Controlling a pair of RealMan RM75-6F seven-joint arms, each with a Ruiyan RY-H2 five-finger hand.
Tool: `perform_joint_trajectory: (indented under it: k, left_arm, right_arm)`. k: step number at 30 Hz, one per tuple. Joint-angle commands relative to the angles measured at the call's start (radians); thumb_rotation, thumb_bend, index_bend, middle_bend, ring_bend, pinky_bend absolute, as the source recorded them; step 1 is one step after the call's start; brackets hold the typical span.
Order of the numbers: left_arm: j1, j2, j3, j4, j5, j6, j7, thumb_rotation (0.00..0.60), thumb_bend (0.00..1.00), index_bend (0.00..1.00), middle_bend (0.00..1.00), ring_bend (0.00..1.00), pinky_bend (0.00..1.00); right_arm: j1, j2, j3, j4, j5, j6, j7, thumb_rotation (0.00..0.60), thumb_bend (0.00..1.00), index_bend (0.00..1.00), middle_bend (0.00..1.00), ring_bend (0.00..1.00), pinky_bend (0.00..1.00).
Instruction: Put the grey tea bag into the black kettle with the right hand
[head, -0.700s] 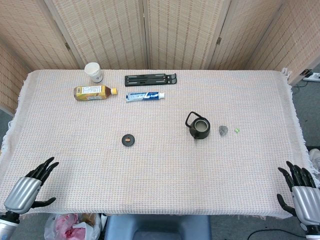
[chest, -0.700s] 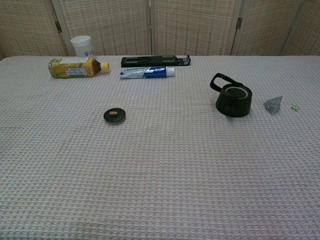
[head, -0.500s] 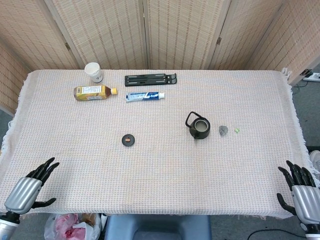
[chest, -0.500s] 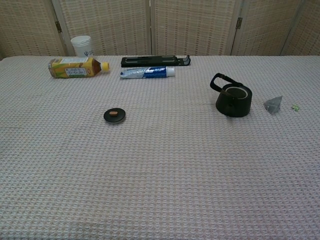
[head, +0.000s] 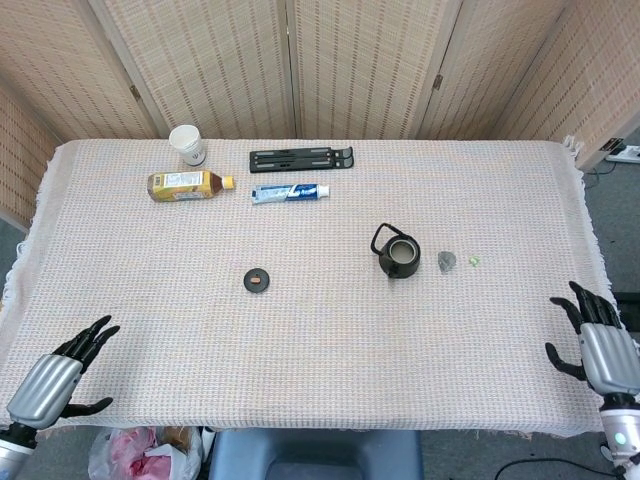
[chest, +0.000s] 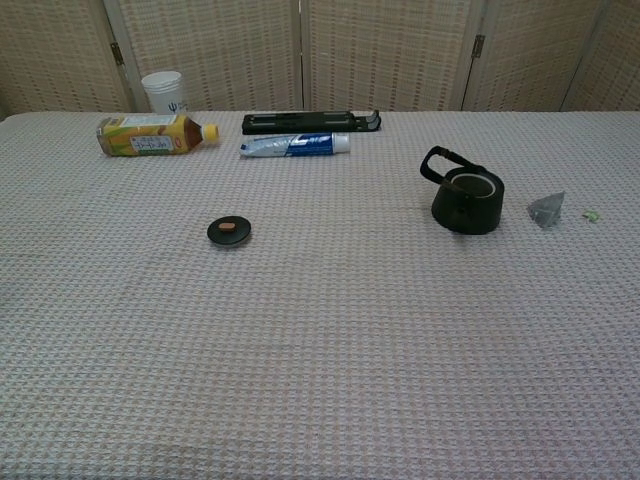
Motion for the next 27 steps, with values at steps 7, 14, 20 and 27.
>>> perform_joint_trajectory:
  k: [7, 14, 20, 27]
  left_arm:
    - [0.0, 0.01, 0.002, 0.015, -0.005, 0.005, -0.042, 0.6, 0.1, 0.0, 0.01, 0.14, 0.33]
    - [-0.013, 0.006, -0.003, 0.011, -0.023, -0.027, -0.034, 0.6, 0.1, 0.0, 0.01, 0.14, 0.33]
    - [-0.021, 0.01, -0.001, 0.01, -0.026, -0.041, -0.045, 0.6, 0.1, 0.0, 0.01, 0.14, 0.33]
    - [-0.02, 0.019, -0.002, 0.008, -0.048, -0.052, -0.056, 0.6, 0.1, 0.0, 0.01, 0.14, 0.33]
  right_arm:
    - [0.101, -0.043, 0.058, 0.055, 0.157, -0.117, -0.069, 0.6, 0.28, 0.21, 0.0, 0.0, 0.0]
    - [0.181, -0.094, 0.089, 0.161, 0.226, -0.223, -0.078, 0.6, 0.29, 0.27, 0.0, 0.0, 0.0]
    - [0.28, -0.185, 0.116, 0.312, 0.316, -0.335, -0.13, 0.6, 0.3, 0.34, 0.0, 0.0, 0.0]
    - [0.369, -0.322, 0.132, 0.501, 0.389, -0.408, -0.179, 0.6, 0.3, 0.35, 0.0, 0.0, 0.0]
